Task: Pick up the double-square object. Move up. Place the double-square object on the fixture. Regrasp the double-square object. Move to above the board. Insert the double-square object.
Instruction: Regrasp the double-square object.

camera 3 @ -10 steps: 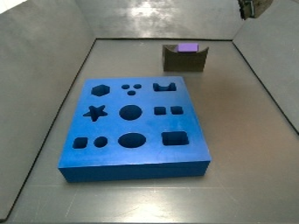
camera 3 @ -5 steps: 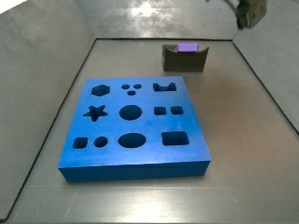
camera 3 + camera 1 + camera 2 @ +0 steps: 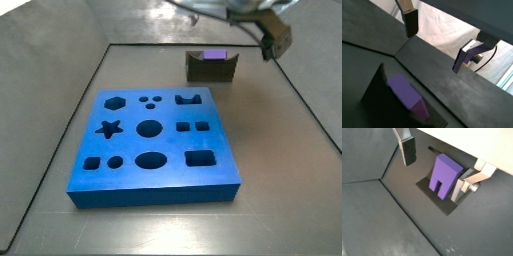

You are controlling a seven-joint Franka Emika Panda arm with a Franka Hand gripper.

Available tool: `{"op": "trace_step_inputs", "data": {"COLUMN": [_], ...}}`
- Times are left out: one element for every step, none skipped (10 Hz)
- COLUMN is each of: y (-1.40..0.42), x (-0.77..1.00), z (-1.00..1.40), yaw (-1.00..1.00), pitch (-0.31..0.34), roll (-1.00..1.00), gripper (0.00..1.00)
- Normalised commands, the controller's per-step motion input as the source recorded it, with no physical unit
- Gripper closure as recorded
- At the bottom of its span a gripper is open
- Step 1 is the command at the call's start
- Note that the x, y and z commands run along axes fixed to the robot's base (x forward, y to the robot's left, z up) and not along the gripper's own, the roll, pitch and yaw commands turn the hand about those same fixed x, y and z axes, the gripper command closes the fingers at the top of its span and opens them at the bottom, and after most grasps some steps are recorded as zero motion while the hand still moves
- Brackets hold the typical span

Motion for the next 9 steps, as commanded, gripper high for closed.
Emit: {"op": "trace_step_inputs", "data": {"y": [0.04,0.03,0.03,0.02,0.01,0.01,0.00,0.00,-0.01], "x": [0.10,0.11,0.11,0.11,0.10,0.10,0.09,0.08,0.04], "z": [-1.00,-1.00,-1.00,-0.85,-0.71,-0.62,-0.45,-0.32,-0.20], "yaw": [-0.01,-0.03,-0.04,-0.04,-0.03,-0.02,0.00,0.02,0.03], "pitch": [-0.098,-0.071,-0.046,-0.015,0.007,0.017,0.029,0.026,0.033], "roll": [0.06,0.07,0.07,0.06,0.06,0.06,0.06,0.06,0.05], "gripper": [0.00,0.00,0.00,0.00,0.00,0.00,0.00,0.00,0.00]}}
